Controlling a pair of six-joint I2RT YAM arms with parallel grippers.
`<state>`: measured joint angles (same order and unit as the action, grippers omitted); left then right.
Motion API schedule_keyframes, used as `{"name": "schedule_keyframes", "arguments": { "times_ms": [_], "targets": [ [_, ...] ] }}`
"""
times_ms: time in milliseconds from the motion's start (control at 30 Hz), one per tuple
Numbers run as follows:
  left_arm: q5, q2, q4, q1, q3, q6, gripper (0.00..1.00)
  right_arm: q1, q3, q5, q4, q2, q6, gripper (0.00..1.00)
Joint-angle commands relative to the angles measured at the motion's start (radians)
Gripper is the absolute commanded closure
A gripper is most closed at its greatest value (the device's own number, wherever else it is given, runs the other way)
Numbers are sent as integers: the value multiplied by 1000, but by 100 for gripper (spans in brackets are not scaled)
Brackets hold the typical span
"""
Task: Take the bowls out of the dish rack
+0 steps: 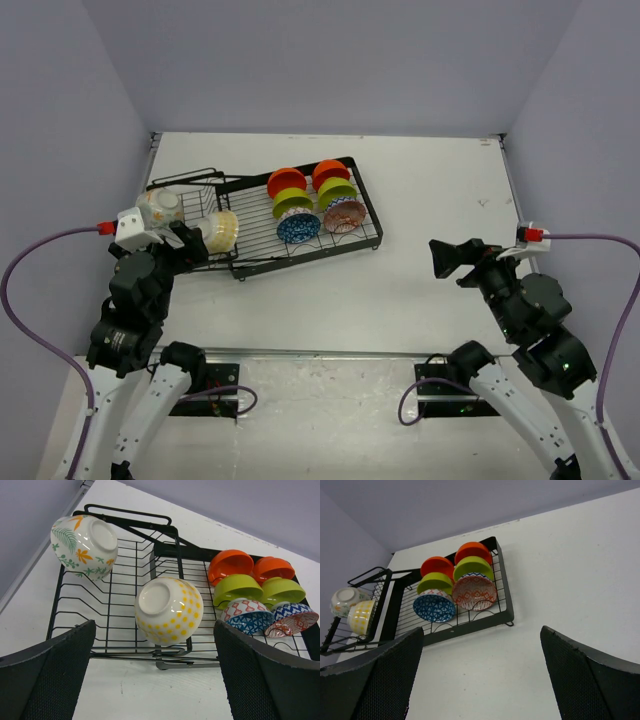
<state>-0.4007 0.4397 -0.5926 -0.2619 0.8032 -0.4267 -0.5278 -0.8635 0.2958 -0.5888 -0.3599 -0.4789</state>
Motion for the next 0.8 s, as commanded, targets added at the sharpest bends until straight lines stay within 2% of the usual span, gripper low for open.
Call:
{"name": "schedule_keyframes", "arguments": {
  "times_ms": [0,167,233,400,533,633,733,767],
  "targets": [
    [-15,-6,25,9,-9,2,0,3,1,-11,44,-8,13,1],
    [-13,2,25,9,-9,2,0,3,30,-55,124,3,-33,1],
    [-15,5,27,9,-7,2,0,3,70,-128,176,-2,-81,1],
    [-16,11,27,9,-9,2,0,3,155,-267,455,-74,-294,1],
    [-17,11,25,9,-7,2,0,5,176,-320,624,-265,-530,1],
    [-21,8,24,9,-7,0,0,3,205,-351,843,-417,-662,1],
    [-21,5,24,9,-7,-1,0,-6,199,-347,914,-529,-789,1],
    [-21,5,25,7,-7,-1,0,-23,195,-301,911,-592,-823,1]
  ]
}}
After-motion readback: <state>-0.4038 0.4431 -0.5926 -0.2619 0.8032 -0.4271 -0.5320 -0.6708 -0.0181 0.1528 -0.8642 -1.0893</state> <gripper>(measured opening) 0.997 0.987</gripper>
